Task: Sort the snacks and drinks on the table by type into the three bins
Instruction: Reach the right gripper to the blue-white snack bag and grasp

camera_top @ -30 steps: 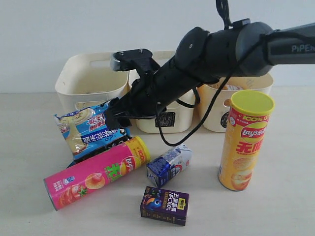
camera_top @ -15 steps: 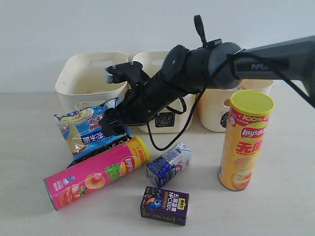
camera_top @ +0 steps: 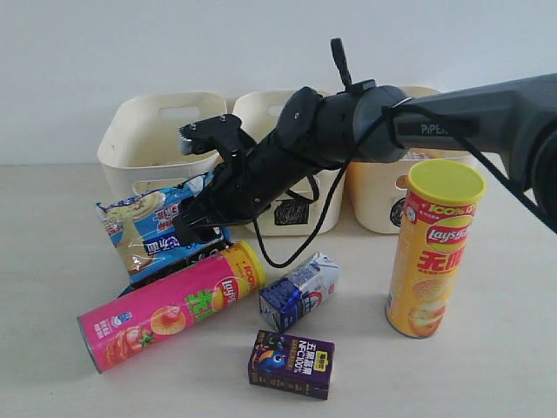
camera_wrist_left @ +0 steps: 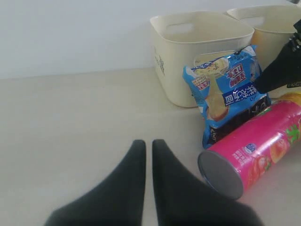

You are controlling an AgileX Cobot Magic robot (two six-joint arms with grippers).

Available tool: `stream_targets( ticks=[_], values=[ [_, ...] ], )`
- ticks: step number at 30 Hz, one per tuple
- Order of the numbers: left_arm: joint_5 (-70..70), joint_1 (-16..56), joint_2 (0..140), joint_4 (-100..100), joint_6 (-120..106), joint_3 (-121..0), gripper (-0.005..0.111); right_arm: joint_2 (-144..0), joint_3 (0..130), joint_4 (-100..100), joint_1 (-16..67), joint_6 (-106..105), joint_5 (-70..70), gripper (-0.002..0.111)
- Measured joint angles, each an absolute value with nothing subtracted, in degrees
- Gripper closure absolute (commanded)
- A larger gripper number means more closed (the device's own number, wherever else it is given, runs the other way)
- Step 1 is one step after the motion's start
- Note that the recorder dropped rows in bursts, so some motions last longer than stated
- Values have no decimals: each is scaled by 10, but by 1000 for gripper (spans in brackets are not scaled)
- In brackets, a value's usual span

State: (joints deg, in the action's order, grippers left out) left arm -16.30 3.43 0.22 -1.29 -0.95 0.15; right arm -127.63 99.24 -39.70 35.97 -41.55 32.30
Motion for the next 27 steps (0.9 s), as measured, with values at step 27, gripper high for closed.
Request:
stream_targets(
  ticks=[27],
  values=[
    [-163, 34, 2, -13, -9, 1, 102, -1347, 1038, -501, 350, -605, 345, 37]
  ],
)
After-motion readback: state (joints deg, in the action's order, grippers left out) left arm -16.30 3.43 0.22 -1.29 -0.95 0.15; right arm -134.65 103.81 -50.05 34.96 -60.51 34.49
